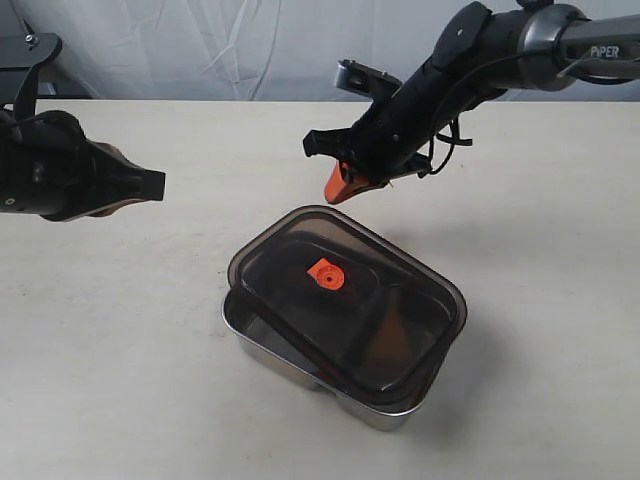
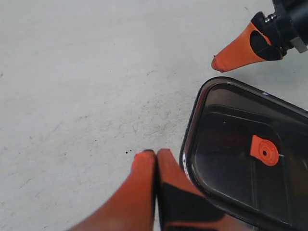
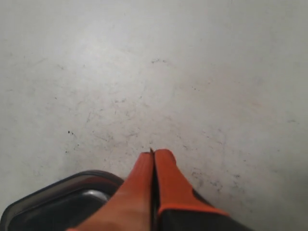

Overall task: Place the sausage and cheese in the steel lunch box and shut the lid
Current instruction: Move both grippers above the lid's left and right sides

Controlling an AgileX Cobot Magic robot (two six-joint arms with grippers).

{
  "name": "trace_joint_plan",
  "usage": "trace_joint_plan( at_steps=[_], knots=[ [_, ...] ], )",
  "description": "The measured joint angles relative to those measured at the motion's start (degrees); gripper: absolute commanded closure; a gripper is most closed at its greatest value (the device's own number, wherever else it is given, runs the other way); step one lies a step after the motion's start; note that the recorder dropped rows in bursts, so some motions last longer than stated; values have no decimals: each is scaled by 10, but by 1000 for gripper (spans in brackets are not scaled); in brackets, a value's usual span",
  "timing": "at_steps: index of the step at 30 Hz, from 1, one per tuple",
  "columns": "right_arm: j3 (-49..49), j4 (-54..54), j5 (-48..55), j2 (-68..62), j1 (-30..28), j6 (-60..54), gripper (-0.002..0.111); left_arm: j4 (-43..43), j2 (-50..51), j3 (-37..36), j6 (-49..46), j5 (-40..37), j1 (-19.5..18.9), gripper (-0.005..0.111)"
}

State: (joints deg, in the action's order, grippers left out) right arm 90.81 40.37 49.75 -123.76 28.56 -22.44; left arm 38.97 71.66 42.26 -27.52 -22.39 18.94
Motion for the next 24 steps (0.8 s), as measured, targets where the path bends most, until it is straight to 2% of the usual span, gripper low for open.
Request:
trace_joint_plan(
  at_steps=[11,24],
  knots=[
    [2,0,57,0,1,-1,109,0,0,0,0,0,0,106],
    [3,0,75,0,14,-18,109,0,0,0,0,0,0,106]
  ],
)
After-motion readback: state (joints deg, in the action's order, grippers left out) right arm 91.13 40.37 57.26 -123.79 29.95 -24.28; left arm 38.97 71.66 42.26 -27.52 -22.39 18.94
